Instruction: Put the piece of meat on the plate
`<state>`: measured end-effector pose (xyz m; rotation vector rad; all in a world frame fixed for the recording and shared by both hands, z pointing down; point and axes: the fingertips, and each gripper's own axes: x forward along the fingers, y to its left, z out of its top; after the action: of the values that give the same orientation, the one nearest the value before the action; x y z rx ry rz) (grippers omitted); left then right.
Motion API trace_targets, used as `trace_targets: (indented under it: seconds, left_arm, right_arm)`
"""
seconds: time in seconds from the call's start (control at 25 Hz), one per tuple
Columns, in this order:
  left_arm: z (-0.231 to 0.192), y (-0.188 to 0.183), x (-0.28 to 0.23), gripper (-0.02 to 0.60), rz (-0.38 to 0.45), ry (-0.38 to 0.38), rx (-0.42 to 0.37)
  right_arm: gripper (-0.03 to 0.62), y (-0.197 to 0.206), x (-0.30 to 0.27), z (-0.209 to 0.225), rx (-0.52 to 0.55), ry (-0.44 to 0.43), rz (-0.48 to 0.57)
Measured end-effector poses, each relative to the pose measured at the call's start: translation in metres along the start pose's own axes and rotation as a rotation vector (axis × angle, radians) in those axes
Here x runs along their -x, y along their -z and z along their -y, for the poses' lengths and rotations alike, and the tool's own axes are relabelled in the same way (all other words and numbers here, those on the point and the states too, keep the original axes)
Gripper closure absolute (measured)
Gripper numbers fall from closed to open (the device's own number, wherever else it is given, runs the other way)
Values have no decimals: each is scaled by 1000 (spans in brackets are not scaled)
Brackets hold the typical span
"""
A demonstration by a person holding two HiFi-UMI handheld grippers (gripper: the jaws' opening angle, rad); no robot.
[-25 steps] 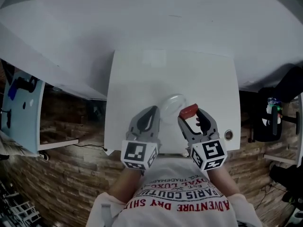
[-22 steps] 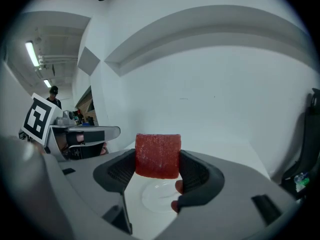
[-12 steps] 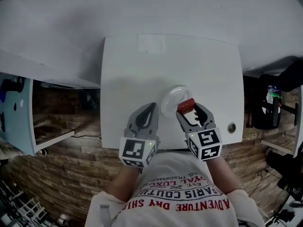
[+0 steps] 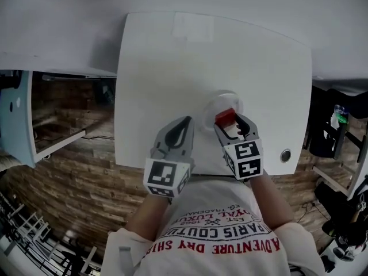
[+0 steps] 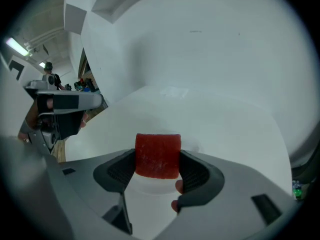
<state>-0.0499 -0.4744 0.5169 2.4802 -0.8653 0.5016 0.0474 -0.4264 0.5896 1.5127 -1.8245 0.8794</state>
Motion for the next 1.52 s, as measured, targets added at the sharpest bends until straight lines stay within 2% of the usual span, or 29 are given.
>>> trace_targets:
  seconds: [0.28, 0.96, 1.12, 1.28, 1.44, 1.52]
  left_arm:
    - [-7, 19, -7, 574, -34, -38, 39]
    - [-2, 24, -8, 574, -32, -34, 54]
    - [1, 14, -9, 574, -17, -32, 34]
    - [11, -4, -5, 574, 10, -23, 7]
    - [23, -20, 3, 574, 36, -10, -25]
    - [28, -28, 7, 574, 51, -3, -44]
  right_arm:
    - [315, 15, -26, 3, 36, -37, -82]
    - [318, 12, -37, -3, 60, -103, -91]
    - [318, 3, -28, -2, 8, -125, -57]
    - [320, -17, -5, -1, 17, -65, 37]
    - [489, -43, 28, 5, 35, 29, 162]
    - [522, -55, 44, 6, 23, 55, 218]
